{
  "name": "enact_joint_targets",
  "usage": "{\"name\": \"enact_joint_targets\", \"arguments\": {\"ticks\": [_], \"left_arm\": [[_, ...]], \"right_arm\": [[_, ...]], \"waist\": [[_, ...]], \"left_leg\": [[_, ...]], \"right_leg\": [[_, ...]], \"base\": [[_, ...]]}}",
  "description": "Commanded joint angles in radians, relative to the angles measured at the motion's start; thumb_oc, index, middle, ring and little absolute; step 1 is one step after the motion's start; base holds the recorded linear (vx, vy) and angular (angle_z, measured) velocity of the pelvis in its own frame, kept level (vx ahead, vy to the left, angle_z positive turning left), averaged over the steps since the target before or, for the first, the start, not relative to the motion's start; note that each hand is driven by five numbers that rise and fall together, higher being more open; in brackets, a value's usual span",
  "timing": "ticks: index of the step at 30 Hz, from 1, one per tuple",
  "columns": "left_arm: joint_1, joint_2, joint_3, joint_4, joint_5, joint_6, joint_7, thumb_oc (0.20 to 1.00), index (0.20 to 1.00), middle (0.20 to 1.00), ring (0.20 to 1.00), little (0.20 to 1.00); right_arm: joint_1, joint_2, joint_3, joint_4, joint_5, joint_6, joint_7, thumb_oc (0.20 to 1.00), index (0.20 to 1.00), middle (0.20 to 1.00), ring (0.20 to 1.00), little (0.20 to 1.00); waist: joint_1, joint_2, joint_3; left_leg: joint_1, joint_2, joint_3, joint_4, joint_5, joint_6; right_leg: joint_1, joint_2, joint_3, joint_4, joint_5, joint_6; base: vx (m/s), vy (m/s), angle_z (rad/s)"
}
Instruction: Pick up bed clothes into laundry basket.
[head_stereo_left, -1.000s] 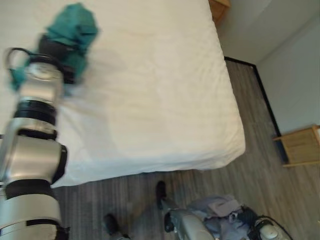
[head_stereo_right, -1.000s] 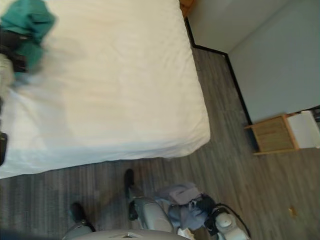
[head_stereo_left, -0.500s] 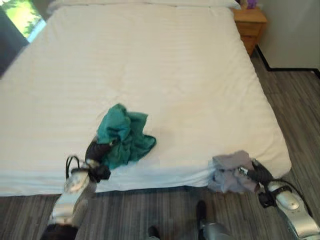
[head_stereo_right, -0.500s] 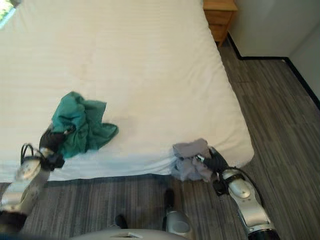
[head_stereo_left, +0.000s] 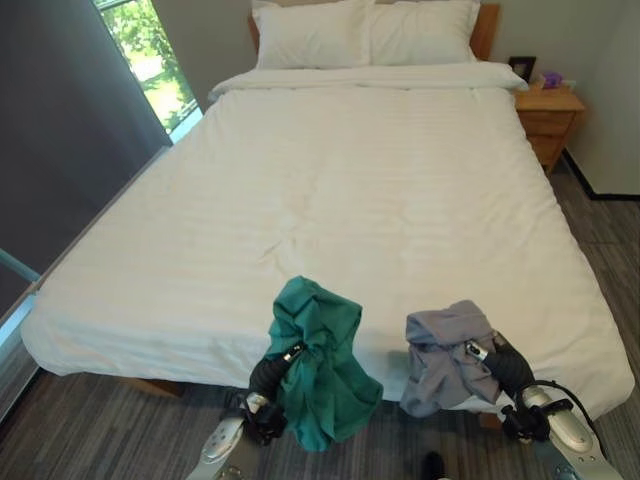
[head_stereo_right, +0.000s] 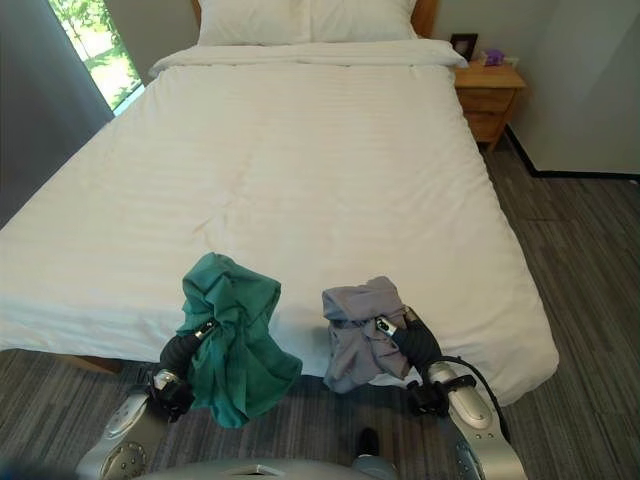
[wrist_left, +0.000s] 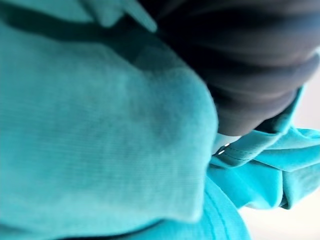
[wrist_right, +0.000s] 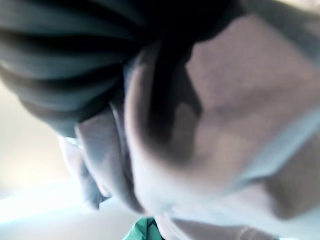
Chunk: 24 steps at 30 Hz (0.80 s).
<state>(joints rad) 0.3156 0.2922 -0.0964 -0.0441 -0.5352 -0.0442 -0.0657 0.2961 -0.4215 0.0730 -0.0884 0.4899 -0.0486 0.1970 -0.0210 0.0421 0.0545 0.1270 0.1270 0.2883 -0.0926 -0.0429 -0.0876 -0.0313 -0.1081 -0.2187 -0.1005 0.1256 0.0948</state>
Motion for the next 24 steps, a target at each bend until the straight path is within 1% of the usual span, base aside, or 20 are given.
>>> {"name": "enact_joint_targets", "arguments": {"ticks": [1, 4, 6, 7, 8, 9, 10, 11, 12, 13, 14, 16, 17, 18, 19, 20, 21, 22, 23, 24], "left_arm": [[-0.128, 0.040, 0.203, -0.004, 0.135, -0.178, 0.105, 0.200, 0.200, 0.200, 0.200, 0.200], [-0.152, 0.035, 0.191, 0.000, 0.136, -0.176, 0.127, 0.200, 0.200, 0.200, 0.200, 0.200], [-0.170, 0.054, 0.197, -0.008, 0.149, -0.181, 0.135, 0.200, 0.200, 0.200, 0.200, 0.200], [-0.177, 0.073, 0.212, -0.012, 0.168, -0.188, 0.144, 0.200, 0.200, 0.200, 0.200, 0.200], [-0.198, 0.101, 0.255, -0.046, 0.190, -0.208, 0.188, 0.200, 0.200, 0.200, 0.200, 0.200], [-0.204, 0.108, 0.284, -0.052, 0.190, -0.218, 0.211, 0.200, 0.200, 0.200, 0.200, 0.200], [-0.205, 0.113, 0.320, -0.052, 0.183, -0.232, 0.236, 0.200, 0.200, 0.200, 0.200, 0.200], [-0.206, 0.113, 0.320, -0.052, 0.183, -0.232, 0.236, 0.200, 0.200, 0.200, 0.200, 0.200], [-0.205, 0.117, 0.346, -0.048, 0.177, -0.242, 0.243, 0.200, 0.200, 0.200, 0.200, 0.200], [-0.198, 0.141, 0.388, -0.048, 0.189, -0.252, 0.246, 0.200, 0.200, 0.200, 0.200, 0.200], [-0.194, 0.148, 0.402, -0.052, 0.186, -0.258, 0.241, 0.200, 0.200, 0.200, 0.200, 0.200], [-0.202, 0.154, 0.406, -0.061, 0.180, -0.264, 0.241, 0.200, 0.200, 0.200, 0.200, 0.200], [-0.231, 0.149, 0.393, -0.069, 0.157, -0.271, 0.229, 0.200, 0.200, 0.200, 0.200, 0.200], [-0.232, 0.149, 0.393, -0.068, 0.157, -0.272, 0.228, 0.200, 0.200, 0.200, 0.200, 0.200], [-0.238, 0.135, 0.380, -0.068, 0.146, -0.273, 0.219, 0.200, 0.200, 0.200, 0.200, 0.200], [-0.261, 0.138, 0.357, -0.057, 0.139, -0.272, 0.212, 0.200, 0.200, 0.200, 0.200, 0.200], [-0.263, 0.139, 0.357, -0.056, 0.138, -0.272, 0.212, 0.200, 0.200, 0.200, 0.200, 0.200], [-0.268, 0.153, 0.355, -0.051, 0.143, -0.273, 0.218, 0.200, 0.200, 0.200, 0.200, 0.200], [-0.273, 0.163, 0.351, -0.054, 0.149, -0.265, 0.211, 0.200, 0.200, 0.200, 0.200, 0.200], [-0.281, 0.169, 0.345, -0.052, 0.155, -0.254, 0.200, 0.200, 0.200, 0.200, 0.200, 0.200]], "right_arm": [[-0.128, 0.041, -0.172, 0.105, 0.099, -0.102, -0.093, 0.200, 0.200, 0.200, 0.200, 0.200], [-0.133, 0.056, -0.148, 0.096, 0.120, -0.102, -0.092, 0.200, 0.200, 0.200, 0.200, 0.200], [-0.143, 0.048, -0.137, 0.088, 0.117, -0.101, -0.089, 0.200, 0.200, 0.200, 0.200, 0.200], [-0.148, 0.040, -0.135, 0.082, 0.110, -0.104, -0.087, 0.200, 0.200, 0.200, 0.200, 0.200], [-0.205, 0.013, -0.124, 0.109, 0.089, -0.123, -0.109, 0.200, 0.200, 0.200, 0.200, 0.200], [-0.234, 0.004, -0.125, 0.128, 0.091, -0.136, -0.124, 0.200, 0.200, 0.200, 0.200, 0.200], [-0.247, -0.004, -0.142, 0.129, 0.089, -0.148, -0.136, 0.200, 0.200, 0.200, 0.200, 0.200], [-0.247, -0.004, -0.142, 0.130, 0.089, -0.148, -0.136, 0.200, 0.200, 0.200, 0.200, 0.200], [-0.239, -0.009, -0.167, 0.131, 0.085, -0.154, -0.137, 0.200, 0.200, 0.200, 0.200, 0.200], [-0.217, -0.033, -0.224, 0.125, 0.060, -0.169, -0.142, 0.200, 0.200, 0.200, 0.200, 0.200], [-0.196, -0.042, -0.263, 0.117, 0.057, -0.171, -0.146, 0.200, 0.200, 0.200, 0.200, 0.200], [-0.181, -0.047, -0.295, 0.110, 0.042, -0.177, -0.156, 0.200, 0.200, 0.200, 0.200, 0.200], [-0.165, -0.051, -0.350, 0.091, 0.012, -0.178, -0.178, 0.200, 0.200, 0.200, 0.200, 0.200], [-0.164, -0.050, -0.351, 0.090, 0.011, -0.177, -0.179, 0.200, 0.200, 0.200, 0.200, 0.200], [-0.159, -0.043, -0.374, 0.076, -0.032, -0.181, -0.197, 0.200, 0.200, 0.200, 0.200, 0.200], [-0.177, -0.038, -0.407, 0.070, -0.082, -0.196, -0.248, 0.200, 0.200, 0.200, 0.200, 0.200], [-0.178, -0.037, -0.407, 0.068, -0.083, -0.196, -0.249, 0.200, 0.200, 0.200, 0.200, 0.200], [-0.194, -0.014, -0.402, 0.064, -0.082, -0.210, -0.268, 0.200, 0.200, 0.200, 0.200, 0.200], [-0.197, 0.000, -0.393, 0.057, -0.081, -0.216, -0.278, 0.200, 0.200, 0.200, 0.200, 0.200], [-0.190, 0.010, -0.385, 0.038, -0.090, -0.208, -0.270, 0.200, 0.200, 0.200, 0.200, 0.200]], "waist": [[-0.047, -0.071, 0.012], [-0.056, -0.075, 0.014], [-0.057, -0.089, 0.032], [-0.049, -0.097, 0.046], [-0.007, -0.105, 0.070], [0.012, -0.116, 0.072], [0.021, -0.117, 0.071], [0.022, -0.116, 0.068], [0.022, -0.118, 0.066], [0.014, -0.102, 0.055], [-0.002, -0.090, 0.053], [-0.015, -0.075, 0.048], [-0.053, -0.053, 0.052], [-0.048, -0.053, 0.049], [-0.069, -0.051, 0.054], [-0.085, -0.053, 0.063], [-0.079, -0.056, 0.064], [-0.060, -0.057, 0.077], [-0.039, -0.053, 0.090], [-0.032, -0.044, 0.093]], "left_leg": [[-0.020, -0.058, 0.064, 0.005, 0.051, 0.043], [-0.007, -0.047, 0.068, 0.022, 0.053, 0.038], [-0.027, -0.030, 0.048, 0.117, 0.037, 0.029], [-0.056, -0.021, 0.001, 0.197, 0.043, 0.018], [-0.096, -0.031, -0.169, 0.264, 0.050, 0.001], [-0.112, -0.061, -0.275, 0.249, 0.038, 0.005], [-0.117, -0.056, -0.363, 0.232, 0.031, -0.002], [-0.113, -0.055, -0.362, 0.229, 0.024, -0.001], [-0.121, -0.043, -0.427, 0.207, 0.037, -0.014], [-0.119, -0.030, -0.572, 0.178, 0.039, -0.029], [-0.110, -0.011, -0.591, 0.154, 0.036, -0.039], [-0.089, 0.003, -0.581, 0.115, 0.027, -0.036], [-0.055, 0.002, -0.512, 0.010, 0.032, -0.026], [-0.051, 0.002, -0.505, 0.007, 0.026, -0.023], [-0.038, -0.013, -0.465, 0.005, 0.017, -0.014], [-0.011, -0.035, -0.351, 0.005, -0.013, 0.005], [-0.014, -0.037, -0.346, 0.005, -0.007, 0.003], [-0.007, -0.039, -0.289, 0.005, -0.005, 0.017], [-0.007, -0.039, -0.229, 0.005, 0.011, 0.021], [-0.011, -0.041, -0.191, 0.005, 0.017, 0.029]], "right_leg": [[0.056, -0.046, -0.040, 0.099, -0.071, 0.061], [0.060, -0.032, -0.012, 0.104, -0.083, 0.052], [0.058, -0.021, 0.027, 0.113, -0.090, 0.038], [0.055, -0.013, 0.054, 0.112, -0.091, 0.027], [0.049, -0.001, 0.129, 0.102, -0.082, 0.024], [0.033, 0.001, 0.185, 0.095, -0.059, 0.031], [0.027, 0.000, 0.243, 0.090, -0.051, 0.041], [0.030, 0.001, 0.243, 0.088, -0.057, 0.042], [0.022, -0.002, 0.284, 0.082, -0.046, 0.051], [0.025, -0.001, 0.372, 0.063, -0.052, 0.065], [0.020, 0.001, 0.414, 0.061, -0.049, 0.075], [0.000, 0.001, 0.449, 0.064, -0.044, 0.083], [-0.046, -0.018, 0.488, 0.053, -0.008, 0.115], [-0.044, -0.019, 0.490, 0.048, -0.012, 0.114], [-0.075, -0.029, 0.505, 0.040, 0.025, 0.135], [-0.126, -0.044, 0.517, 0.022, 0.086, 0.167], [-0.132, -0.045, 0.525, 0.021, 0.094, 0.167], [-0.158, -0.045, 0.438, 0.023, 0.080, 0.164], [-0.162, -0.071, 0.274, 0.066, 0.063, 0.130], [-0.134, -0.080, 0.150, 0.130, 0.013, 0.097]], "base": [[-0.05, -0.044, -0.08], [-0.02, -0.085, -0.08], [-0.04, -0.089, -0.25], [-0.10, -0.049, -0.40], [-0.10, 0.005, -0.65], [-0.02, 0.094, -1.56], [0.06, 0.069, -1.84], [0.09, 0.108, -1.91], [0.17, 0.215, -1.47], [0.14, 0.313, -1.57], [0.16, 0.259, -1.51], [-0.04, 0.326, -1.69], [-0.10, 0.429, -1.35], [-0.17, 0.437, -0.80], [-0.13, 0.365, -1.49], [-0.18, 0.352, -1.77], [-0.20, 0.281, -2.08], [-0.29, 0.127, -1.68], [-0.37, 0.216, -2.16], [-0.35, 0.219, -2.18]]}}
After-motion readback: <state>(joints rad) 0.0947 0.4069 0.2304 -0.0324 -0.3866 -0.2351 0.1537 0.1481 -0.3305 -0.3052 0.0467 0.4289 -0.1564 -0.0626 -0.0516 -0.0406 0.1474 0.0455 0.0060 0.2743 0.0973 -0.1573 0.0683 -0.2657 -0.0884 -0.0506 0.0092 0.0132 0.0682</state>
